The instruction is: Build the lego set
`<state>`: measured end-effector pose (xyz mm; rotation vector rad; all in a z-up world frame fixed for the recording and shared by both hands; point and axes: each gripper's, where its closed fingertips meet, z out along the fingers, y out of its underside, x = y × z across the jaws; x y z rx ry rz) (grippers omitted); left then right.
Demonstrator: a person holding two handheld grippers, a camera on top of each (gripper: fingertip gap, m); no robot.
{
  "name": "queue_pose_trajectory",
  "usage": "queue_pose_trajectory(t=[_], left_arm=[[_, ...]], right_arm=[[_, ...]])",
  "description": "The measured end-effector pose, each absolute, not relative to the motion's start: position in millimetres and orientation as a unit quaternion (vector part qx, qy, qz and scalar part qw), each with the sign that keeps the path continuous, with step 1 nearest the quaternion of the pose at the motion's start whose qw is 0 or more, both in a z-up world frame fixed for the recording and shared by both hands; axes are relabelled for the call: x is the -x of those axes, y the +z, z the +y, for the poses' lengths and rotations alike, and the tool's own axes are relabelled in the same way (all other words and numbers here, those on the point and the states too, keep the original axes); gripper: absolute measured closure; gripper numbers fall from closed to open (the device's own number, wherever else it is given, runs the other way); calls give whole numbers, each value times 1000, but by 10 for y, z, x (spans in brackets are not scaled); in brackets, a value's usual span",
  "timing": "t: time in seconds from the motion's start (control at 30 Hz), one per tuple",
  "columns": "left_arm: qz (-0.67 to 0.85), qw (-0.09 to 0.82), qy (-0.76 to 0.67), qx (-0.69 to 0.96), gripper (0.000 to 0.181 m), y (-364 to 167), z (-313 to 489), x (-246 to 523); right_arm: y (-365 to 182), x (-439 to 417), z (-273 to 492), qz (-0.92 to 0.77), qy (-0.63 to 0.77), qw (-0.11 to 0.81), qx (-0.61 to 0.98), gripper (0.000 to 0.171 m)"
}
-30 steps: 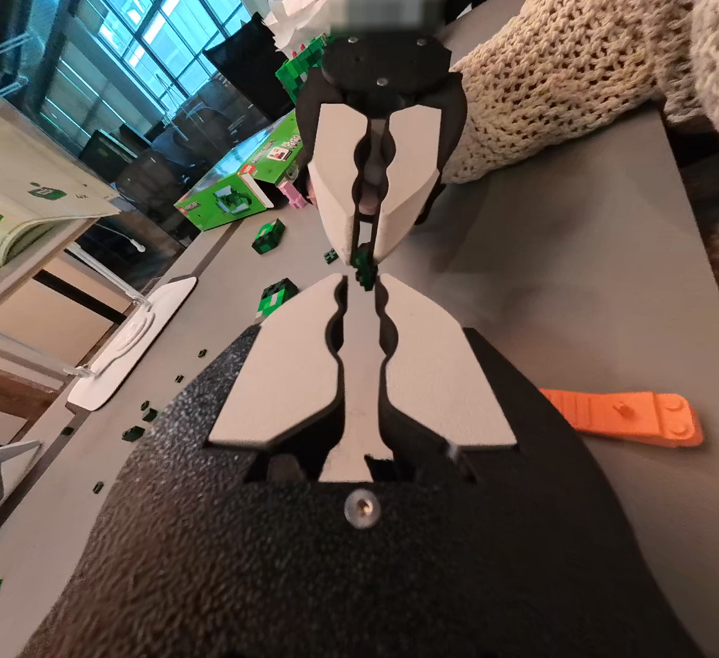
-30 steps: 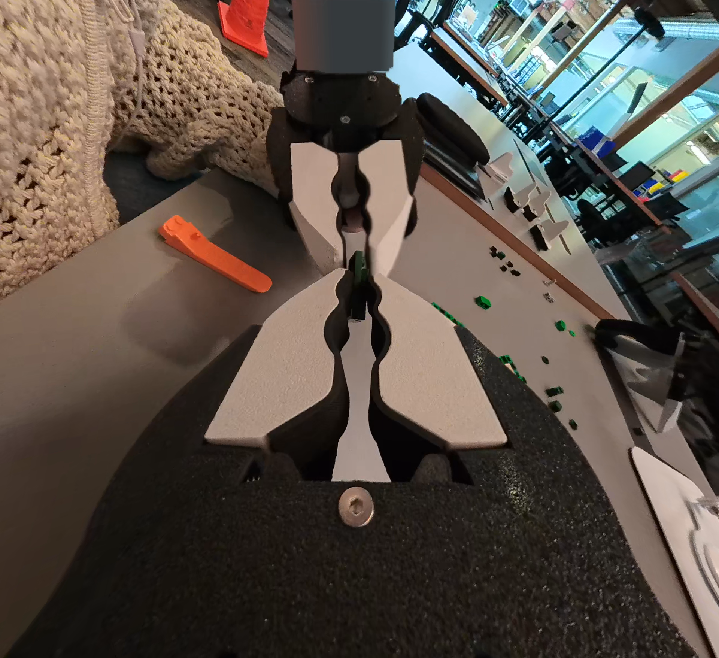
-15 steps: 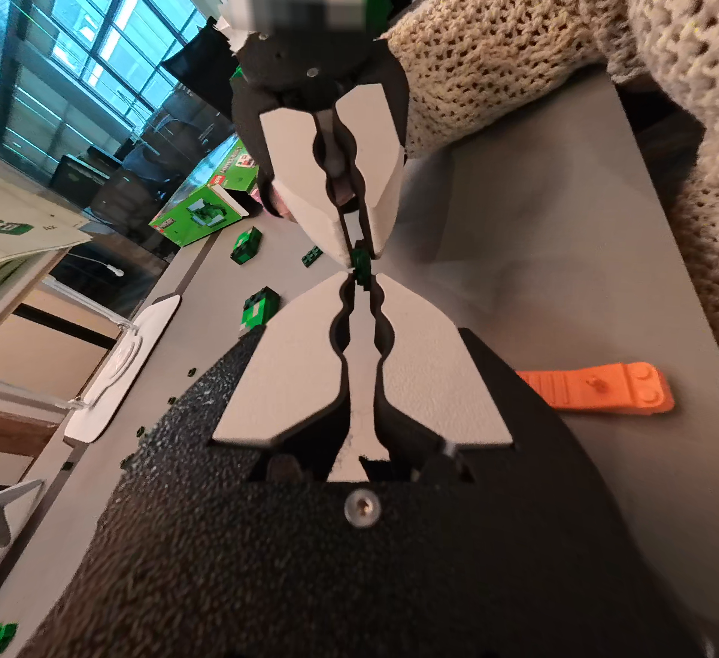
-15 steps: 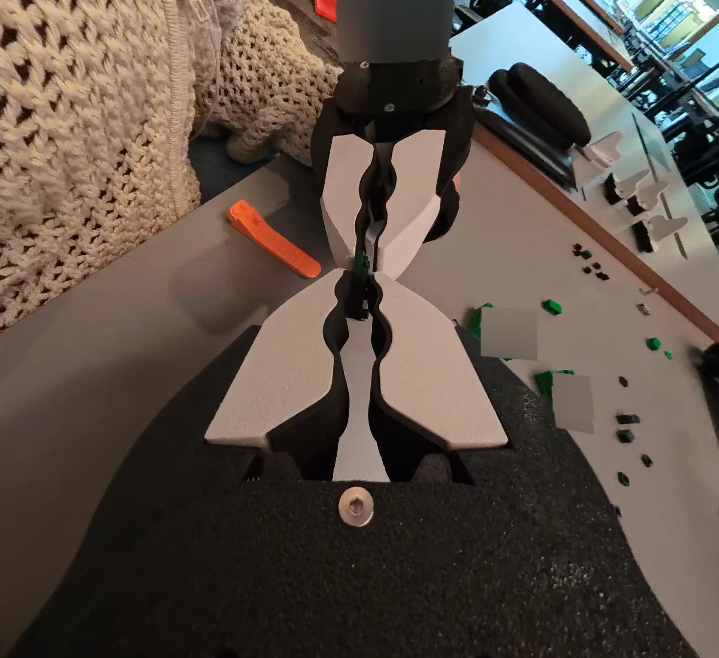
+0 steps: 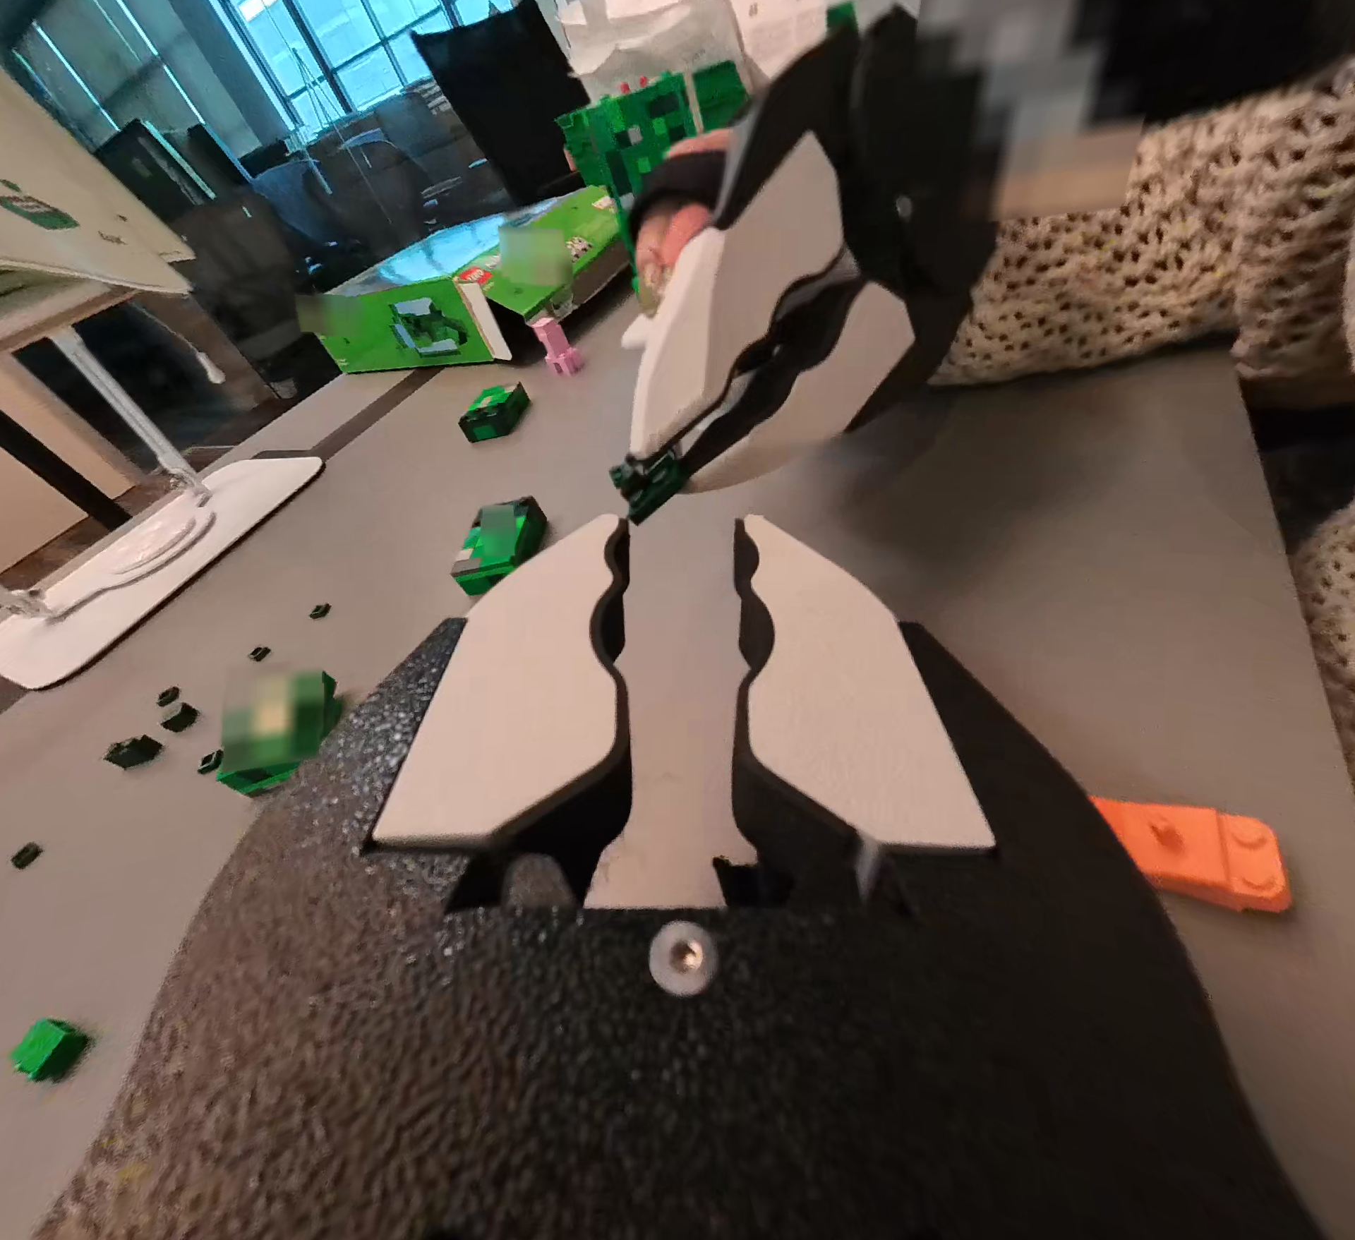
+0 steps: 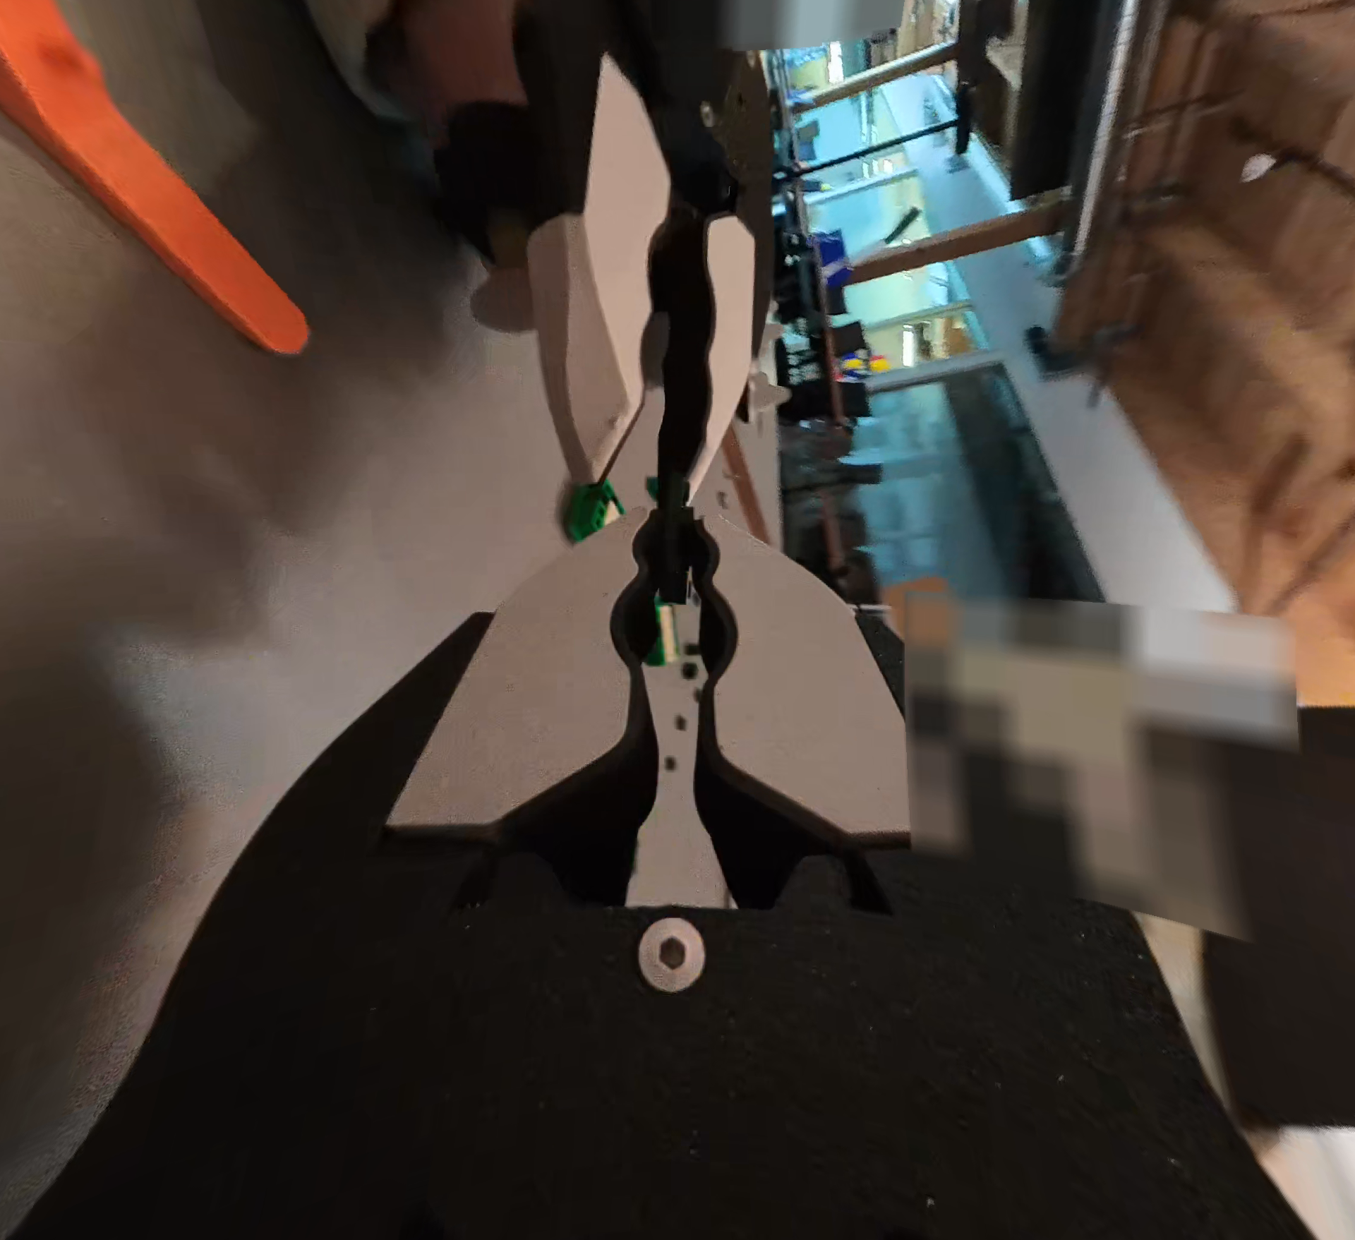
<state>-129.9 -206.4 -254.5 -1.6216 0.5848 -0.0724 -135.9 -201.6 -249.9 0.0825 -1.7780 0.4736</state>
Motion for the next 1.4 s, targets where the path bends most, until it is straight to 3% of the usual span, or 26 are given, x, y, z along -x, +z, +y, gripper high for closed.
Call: queue_pose_trajectory(t=[0.27, 0.37, 0.53, 0.87, 1.2, 1.3, 1.4], left_arm=[[205, 660, -86, 718, 153, -2480, -2043, 1351], [207, 659, -89, 718, 163, -2488, -2045, 1334], [203, 669, -114, 706, 158, -2442, -2070, 1318], [200, 664, -95, 714, 166, -2489, -2052, 1368], [219, 664, -51, 713, 166, -2527, -2065, 1408], [230, 672, -51, 703, 166, -2505, -2096, 1406], [272, 677, -43, 683, 166, -2509, -2142, 1330]], right_arm=[[-2452, 1386, -2084, -728, 122, 670, -78, 165], [-2445, 1388, -2091, -727, 121, 672, -79, 165], [-2460, 1388, -2099, -729, 124, 669, -81, 165], [-2514, 1398, -2111, -734, 157, 658, -54, 165], [-2542, 1384, -2105, -761, 293, 577, 39, 140], [-2465, 1355, -2056, -758, 400, 503, 107, 136], [-2498, 1270, -2123, -768, 502, 368, 151, 136]])
